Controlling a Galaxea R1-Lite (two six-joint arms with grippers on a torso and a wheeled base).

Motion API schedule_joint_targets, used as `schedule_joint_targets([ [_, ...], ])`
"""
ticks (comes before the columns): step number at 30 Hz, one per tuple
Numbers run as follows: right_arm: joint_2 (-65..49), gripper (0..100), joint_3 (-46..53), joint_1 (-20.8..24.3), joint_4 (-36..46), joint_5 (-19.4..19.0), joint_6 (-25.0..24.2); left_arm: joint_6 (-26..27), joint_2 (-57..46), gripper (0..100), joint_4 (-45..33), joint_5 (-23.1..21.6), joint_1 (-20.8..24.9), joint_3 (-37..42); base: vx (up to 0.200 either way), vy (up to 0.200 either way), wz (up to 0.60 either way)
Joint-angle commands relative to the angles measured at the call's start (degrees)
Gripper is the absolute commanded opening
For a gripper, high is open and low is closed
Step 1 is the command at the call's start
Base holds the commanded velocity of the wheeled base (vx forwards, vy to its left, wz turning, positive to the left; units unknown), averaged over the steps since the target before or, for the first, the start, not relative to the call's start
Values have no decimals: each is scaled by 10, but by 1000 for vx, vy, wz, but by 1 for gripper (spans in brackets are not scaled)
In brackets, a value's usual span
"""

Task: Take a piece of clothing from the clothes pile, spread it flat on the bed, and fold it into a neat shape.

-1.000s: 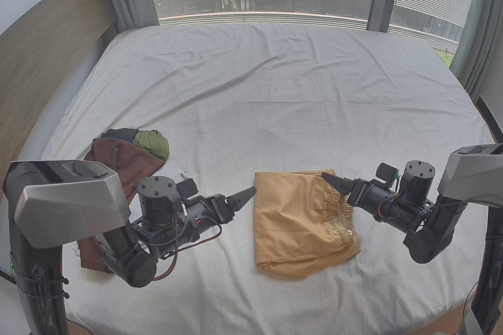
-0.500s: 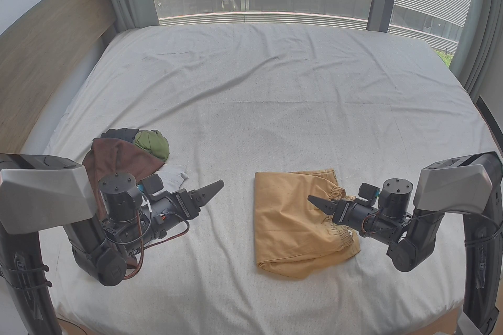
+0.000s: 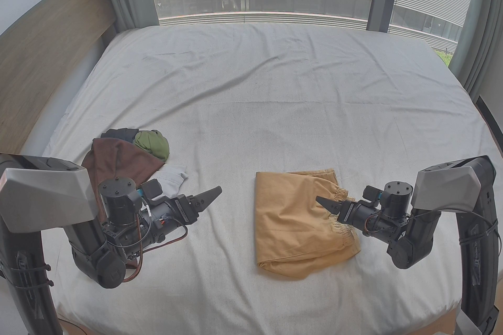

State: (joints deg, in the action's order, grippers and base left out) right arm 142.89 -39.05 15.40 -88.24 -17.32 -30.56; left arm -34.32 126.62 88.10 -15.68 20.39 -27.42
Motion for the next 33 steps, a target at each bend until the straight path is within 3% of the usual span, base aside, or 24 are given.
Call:
schedule_joint_targets([
  [1, 6, 100, -1, -5, 2, 0, 1, 0, 7, 100, 1, 0, 2, 2, 0, 0, 0],
  [8, -17, 100, 33, -3, 2, 0, 2, 0, 11, 100, 1, 1, 10, 3, 0, 0, 0],
  [13, -101, 100, 113, -14, 25, 0, 16, 0, 17, 100, 1, 3, 14, 1, 0, 0, 0],
  [20, -76, 100, 139, -58, 20, 0, 67, 1, 31, 100, 1, 6, 23, 1, 0, 0, 0],
  [33, -31, 100, 135, -61, 47, -4, 66, 1, 44, 100, 1, 6, 24, 1, 0, 0, 0],
])
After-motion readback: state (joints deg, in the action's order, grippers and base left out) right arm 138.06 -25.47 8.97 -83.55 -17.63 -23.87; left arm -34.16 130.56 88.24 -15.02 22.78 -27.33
